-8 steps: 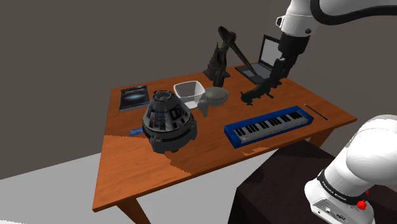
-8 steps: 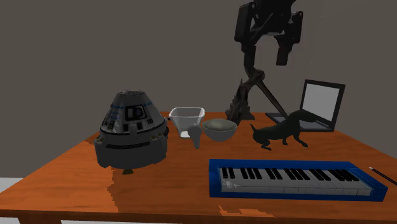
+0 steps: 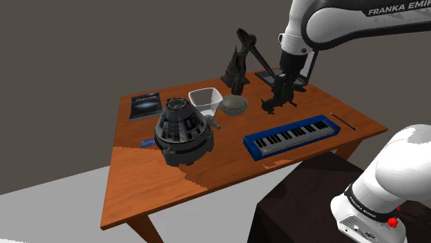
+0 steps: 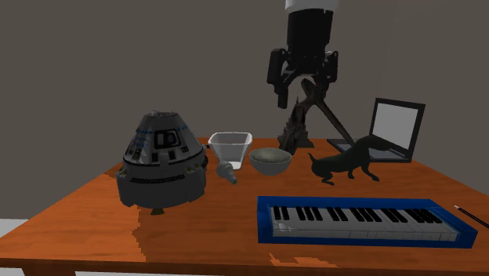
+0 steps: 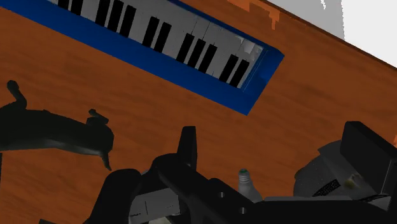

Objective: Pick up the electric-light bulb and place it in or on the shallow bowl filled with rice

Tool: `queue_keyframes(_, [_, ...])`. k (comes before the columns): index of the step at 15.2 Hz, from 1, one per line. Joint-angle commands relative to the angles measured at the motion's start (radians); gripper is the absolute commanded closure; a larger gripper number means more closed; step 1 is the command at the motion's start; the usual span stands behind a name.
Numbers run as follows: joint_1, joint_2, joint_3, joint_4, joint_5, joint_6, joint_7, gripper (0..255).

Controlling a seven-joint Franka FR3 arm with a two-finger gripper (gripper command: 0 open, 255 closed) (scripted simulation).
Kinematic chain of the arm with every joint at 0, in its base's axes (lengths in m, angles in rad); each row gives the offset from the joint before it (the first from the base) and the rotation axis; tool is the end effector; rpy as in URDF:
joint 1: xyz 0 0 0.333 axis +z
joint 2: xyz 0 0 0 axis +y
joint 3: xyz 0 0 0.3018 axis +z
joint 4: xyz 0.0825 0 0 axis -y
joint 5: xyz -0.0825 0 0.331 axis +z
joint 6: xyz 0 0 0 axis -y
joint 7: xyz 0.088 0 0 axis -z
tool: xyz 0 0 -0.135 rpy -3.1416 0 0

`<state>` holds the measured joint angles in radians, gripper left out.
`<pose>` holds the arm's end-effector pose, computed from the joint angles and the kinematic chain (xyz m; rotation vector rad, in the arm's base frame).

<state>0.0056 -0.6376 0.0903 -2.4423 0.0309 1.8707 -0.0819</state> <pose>0.3229 0.0374 0.4983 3.1068 0.2392 0.1001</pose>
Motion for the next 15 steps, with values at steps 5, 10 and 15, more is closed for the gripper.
queue_keyframes(5, [-0.008, 0.213, 0.028, 0.043, -0.012, 0.195, 0.027, 0])
queue_keyframes(10, [-0.017, 0.402, 0.048, 0.115, -0.039, 0.329, 0.055, 0])
queue_keyframes(15, [-0.023, 0.596, 0.061, 0.222, -0.083, 0.431, 0.092, 0])
